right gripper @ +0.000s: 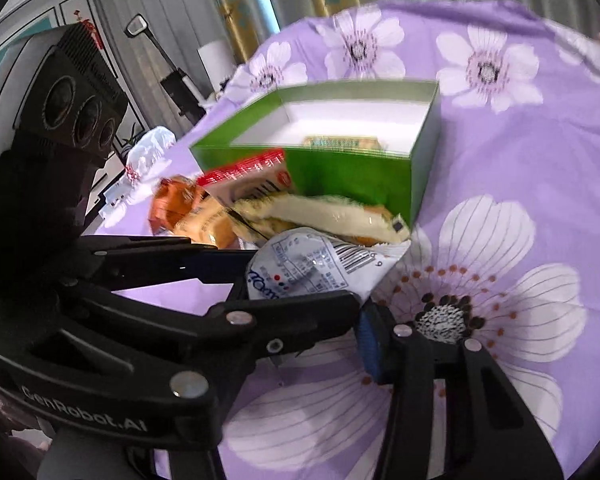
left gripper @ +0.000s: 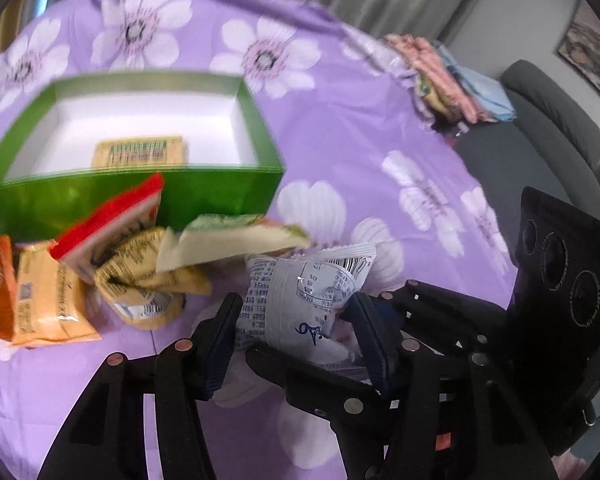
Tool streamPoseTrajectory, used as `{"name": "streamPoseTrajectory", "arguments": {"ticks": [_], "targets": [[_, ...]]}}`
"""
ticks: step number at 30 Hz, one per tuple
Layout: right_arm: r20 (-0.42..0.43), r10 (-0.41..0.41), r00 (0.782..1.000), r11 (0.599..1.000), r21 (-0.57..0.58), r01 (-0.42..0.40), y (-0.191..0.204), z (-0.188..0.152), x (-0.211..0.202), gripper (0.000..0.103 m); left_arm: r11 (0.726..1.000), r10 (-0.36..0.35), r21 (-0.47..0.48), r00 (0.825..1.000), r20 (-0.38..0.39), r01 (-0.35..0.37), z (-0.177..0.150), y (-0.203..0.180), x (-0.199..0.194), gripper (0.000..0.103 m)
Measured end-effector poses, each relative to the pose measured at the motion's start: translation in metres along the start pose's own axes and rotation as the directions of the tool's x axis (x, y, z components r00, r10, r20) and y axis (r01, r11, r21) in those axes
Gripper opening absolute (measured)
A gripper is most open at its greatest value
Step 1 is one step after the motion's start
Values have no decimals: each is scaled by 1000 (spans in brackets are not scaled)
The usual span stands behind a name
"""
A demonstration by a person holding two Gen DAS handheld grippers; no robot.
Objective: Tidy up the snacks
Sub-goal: 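Grasp the white milk-candy bag with the right gripper, then lift the white bag over the green box and release it inside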
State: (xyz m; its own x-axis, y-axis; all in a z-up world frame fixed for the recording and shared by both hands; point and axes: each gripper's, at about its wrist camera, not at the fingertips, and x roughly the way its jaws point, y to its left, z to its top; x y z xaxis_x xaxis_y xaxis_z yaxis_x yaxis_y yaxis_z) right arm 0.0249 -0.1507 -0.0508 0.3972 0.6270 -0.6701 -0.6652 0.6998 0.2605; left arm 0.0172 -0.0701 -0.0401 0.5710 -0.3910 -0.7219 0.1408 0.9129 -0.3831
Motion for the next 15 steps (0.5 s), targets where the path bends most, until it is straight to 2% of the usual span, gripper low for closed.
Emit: {"name": "streamPoseTrajectory", "arguments": {"ticks": [7,15], "targets": [[100,5,995,998,-69,2,17,33,-36,49,998,34,56,993,115,-41,27,-22,-43,56],[144,19,989,993,-114,-2,22,67,-36,50,993,77,80,981,177,-92,56,-18,-61,56]]}}
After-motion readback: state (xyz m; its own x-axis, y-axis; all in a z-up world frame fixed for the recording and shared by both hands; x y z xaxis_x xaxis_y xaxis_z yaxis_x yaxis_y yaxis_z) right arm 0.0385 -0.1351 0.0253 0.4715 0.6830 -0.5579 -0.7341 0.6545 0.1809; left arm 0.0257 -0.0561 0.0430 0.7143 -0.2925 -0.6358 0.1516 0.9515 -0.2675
